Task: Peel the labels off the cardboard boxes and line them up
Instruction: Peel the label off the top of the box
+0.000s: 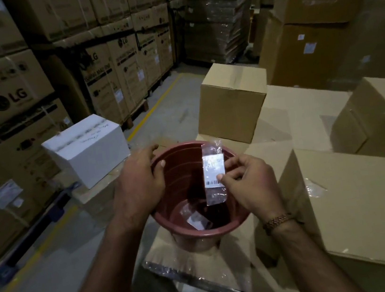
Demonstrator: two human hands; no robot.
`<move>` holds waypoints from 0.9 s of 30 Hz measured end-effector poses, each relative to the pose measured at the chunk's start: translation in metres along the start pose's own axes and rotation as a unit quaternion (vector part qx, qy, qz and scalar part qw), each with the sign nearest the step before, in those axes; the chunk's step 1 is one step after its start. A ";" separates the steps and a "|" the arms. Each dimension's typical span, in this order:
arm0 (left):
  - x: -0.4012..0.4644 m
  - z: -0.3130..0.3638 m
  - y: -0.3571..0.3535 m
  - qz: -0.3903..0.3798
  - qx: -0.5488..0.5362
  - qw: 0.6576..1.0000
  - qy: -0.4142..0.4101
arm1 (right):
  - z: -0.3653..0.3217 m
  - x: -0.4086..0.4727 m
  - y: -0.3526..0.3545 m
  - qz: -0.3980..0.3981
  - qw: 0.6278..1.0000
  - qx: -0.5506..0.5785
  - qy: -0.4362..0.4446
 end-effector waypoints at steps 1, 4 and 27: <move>0.003 -0.006 -0.001 -0.007 -0.004 1.000 0.002 | -0.003 0.000 -0.007 -0.004 1.000 -0.026 -0.004; 0.008 -0.019 -0.007 -0.032 -0.009 0.999 -0.009 | -0.009 0.004 -0.024 -0.029 0.996 -0.078 -0.023; 0.016 -0.013 -0.018 -0.086 -0.050 0.993 -0.062 | -0.016 0.008 -0.021 0.029 0.977 -0.209 0.021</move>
Point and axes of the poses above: each hand's wrist, its own x-axis towards the middle knuckle, its own y-axis out of the back of the hand, z = x × y, the point moved 1 cm from there along x, towards the middle knuckle, and after that the axes turned 2 degrees about -x, right-handed, at the moved point
